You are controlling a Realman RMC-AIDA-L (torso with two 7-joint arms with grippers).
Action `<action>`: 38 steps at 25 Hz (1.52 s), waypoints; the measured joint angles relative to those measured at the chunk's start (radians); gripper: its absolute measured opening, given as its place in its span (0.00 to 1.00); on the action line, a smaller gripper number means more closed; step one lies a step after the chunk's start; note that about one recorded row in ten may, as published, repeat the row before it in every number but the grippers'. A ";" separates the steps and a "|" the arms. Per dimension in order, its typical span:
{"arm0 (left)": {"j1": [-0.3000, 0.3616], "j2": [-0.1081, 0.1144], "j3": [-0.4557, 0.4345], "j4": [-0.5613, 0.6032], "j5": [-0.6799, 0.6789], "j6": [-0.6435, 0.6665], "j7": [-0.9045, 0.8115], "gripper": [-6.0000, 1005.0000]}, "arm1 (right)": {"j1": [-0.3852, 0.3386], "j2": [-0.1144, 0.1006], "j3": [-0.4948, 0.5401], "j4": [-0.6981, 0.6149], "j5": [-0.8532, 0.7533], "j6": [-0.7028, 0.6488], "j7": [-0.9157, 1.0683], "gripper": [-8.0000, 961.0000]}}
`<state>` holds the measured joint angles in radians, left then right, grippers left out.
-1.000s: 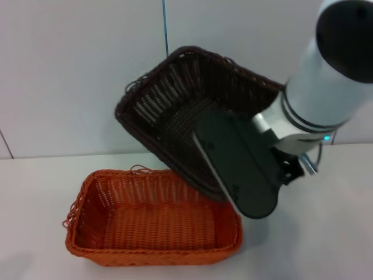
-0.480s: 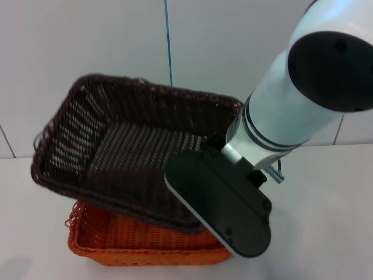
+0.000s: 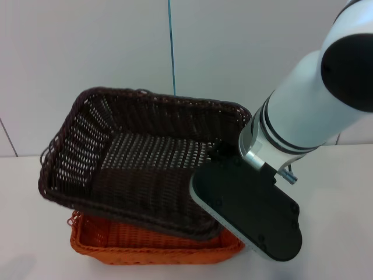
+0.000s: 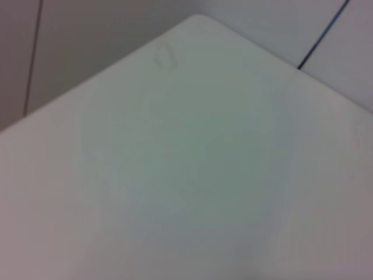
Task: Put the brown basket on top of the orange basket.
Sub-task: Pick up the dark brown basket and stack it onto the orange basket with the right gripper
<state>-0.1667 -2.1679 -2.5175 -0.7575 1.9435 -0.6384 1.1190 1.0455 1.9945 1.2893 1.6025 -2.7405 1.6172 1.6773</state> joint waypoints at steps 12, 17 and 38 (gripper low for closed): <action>0.011 -0.001 -0.005 0.028 -0.250 -0.099 0.177 0.64 | -0.012 -0.050 -0.096 -0.026 0.053 -0.088 -0.022 0.16; 0.021 -0.001 -0.009 0.050 -0.309 -0.122 0.224 0.64 | -0.020 -0.070 -0.148 -0.052 0.058 -0.137 -0.030 0.16; 0.046 -0.002 -0.012 0.075 -0.436 -0.185 0.255 0.64 | -0.017 -0.121 -0.254 -0.202 0.108 -0.311 -0.056 0.15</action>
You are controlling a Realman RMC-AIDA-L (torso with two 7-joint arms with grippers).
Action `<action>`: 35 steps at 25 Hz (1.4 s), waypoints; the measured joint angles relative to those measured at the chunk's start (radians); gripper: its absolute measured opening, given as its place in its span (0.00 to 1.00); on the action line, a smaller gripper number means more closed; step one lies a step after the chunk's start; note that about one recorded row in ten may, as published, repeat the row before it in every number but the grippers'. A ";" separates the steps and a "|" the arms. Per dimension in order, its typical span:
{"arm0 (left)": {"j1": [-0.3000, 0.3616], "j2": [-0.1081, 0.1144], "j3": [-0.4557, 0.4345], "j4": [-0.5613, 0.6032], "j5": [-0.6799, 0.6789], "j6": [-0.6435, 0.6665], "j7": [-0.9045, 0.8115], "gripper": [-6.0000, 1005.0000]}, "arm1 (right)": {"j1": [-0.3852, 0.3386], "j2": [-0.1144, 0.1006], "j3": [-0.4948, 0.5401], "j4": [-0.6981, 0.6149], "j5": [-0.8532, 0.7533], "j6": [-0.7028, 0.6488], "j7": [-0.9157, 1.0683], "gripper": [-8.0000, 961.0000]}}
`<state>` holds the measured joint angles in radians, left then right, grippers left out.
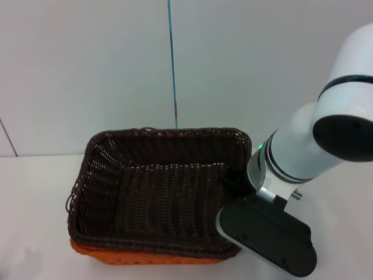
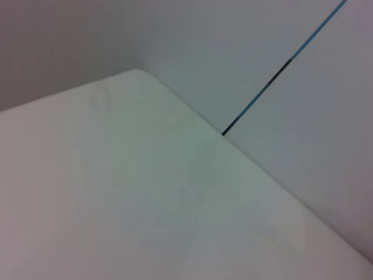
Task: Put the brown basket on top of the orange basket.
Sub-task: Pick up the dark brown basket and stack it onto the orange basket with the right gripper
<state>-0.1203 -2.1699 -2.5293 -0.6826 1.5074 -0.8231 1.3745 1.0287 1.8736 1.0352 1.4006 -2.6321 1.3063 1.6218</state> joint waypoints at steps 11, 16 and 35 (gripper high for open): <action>0.029 0.000 0.000 0.002 -0.064 -0.036 0.024 0.64 | 0.007 0.001 -0.048 -0.064 0.056 -0.053 -0.013 0.14; 0.040 -0.001 0.000 0.005 -0.069 -0.038 0.024 0.64 | 0.006 0.001 -0.077 -0.092 0.080 -0.075 -0.020 0.14; 0.046 0.002 -0.012 0.017 -0.073 -0.048 0.016 0.64 | -0.032 -0.012 -0.068 -0.199 0.161 -0.185 -0.079 0.13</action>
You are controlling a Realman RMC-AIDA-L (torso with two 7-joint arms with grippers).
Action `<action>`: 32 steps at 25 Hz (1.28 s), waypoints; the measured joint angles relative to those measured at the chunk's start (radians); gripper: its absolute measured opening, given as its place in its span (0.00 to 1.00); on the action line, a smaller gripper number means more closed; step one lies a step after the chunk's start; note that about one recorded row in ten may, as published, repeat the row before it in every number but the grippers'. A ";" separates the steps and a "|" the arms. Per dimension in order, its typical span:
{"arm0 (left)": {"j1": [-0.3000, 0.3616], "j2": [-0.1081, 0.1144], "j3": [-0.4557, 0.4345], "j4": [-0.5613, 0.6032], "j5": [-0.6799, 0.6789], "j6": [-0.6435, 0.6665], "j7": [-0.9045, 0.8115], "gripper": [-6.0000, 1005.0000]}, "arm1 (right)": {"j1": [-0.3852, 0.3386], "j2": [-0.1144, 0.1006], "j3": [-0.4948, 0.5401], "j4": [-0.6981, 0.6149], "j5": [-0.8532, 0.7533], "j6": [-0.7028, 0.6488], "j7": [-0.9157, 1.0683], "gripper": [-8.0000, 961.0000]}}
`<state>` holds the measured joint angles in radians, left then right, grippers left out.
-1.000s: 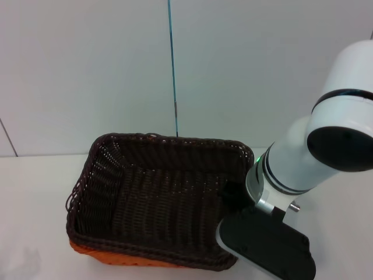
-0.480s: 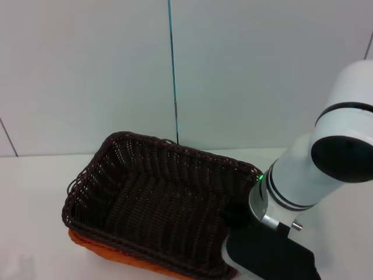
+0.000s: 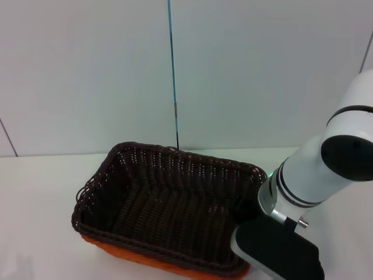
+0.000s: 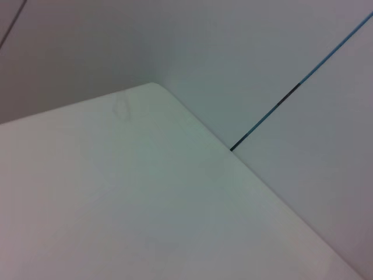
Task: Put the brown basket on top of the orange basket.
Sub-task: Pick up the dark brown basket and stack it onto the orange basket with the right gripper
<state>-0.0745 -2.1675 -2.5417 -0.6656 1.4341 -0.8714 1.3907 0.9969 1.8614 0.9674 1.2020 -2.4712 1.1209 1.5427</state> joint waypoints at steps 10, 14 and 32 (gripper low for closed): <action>0.004 0.001 -0.002 -0.001 0.000 0.000 -0.002 0.64 | 0.000 0.000 0.005 -0.043 -0.006 -0.069 0.000 0.17; 0.007 0.002 -0.004 -0.001 0.000 0.000 -0.003 0.64 | 0.000 0.001 0.004 -0.044 -0.026 -0.066 0.009 0.19; 0.005 0.003 -0.053 -0.007 0.000 -0.057 -0.014 0.64 | -0.103 0.014 0.269 0.265 -0.111 0.047 0.114 0.69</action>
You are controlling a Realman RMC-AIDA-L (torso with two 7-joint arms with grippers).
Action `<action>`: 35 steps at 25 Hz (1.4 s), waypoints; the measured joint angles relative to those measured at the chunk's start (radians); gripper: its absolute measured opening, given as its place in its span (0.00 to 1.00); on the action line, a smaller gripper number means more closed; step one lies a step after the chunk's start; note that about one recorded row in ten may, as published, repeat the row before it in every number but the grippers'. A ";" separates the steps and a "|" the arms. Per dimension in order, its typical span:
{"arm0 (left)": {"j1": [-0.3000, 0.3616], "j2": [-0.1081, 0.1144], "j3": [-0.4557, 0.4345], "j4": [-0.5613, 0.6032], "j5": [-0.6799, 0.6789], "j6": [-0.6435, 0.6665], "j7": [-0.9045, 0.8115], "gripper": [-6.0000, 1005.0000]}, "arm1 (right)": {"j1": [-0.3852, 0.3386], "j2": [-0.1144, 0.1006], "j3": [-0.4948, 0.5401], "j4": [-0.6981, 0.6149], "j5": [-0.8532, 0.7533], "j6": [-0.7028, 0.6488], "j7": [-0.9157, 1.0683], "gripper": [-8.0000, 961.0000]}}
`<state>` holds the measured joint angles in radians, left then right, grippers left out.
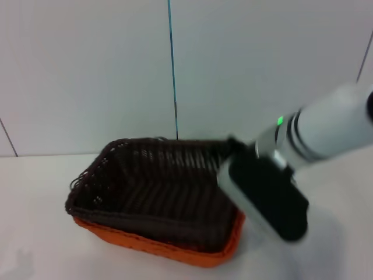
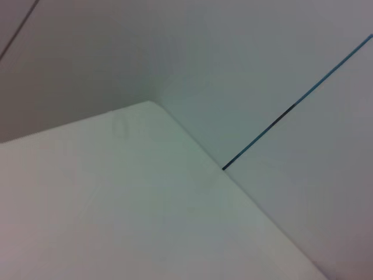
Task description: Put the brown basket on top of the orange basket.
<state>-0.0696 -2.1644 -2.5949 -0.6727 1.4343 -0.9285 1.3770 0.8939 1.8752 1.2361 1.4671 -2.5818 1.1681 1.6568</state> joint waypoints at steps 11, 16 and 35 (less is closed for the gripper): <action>-0.019 0.010 -0.002 -0.018 0.002 -0.001 -0.001 0.64 | -0.024 0.072 0.176 -0.045 0.050 -0.082 0.163 0.97; 0.000 0.010 -0.005 -0.048 0.007 -0.008 -0.015 0.64 | -0.068 0.096 0.175 -0.038 0.037 -0.106 0.208 0.94; -0.079 0.002 -0.016 -0.005 -0.008 0.030 0.268 0.64 | -0.290 0.206 0.588 -0.255 0.383 -0.615 0.705 0.42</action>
<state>-0.1485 -2.1624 -2.6107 -0.6776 1.4264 -0.8985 1.6446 0.6039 2.0812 1.8237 1.2125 -2.1991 0.5533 2.3623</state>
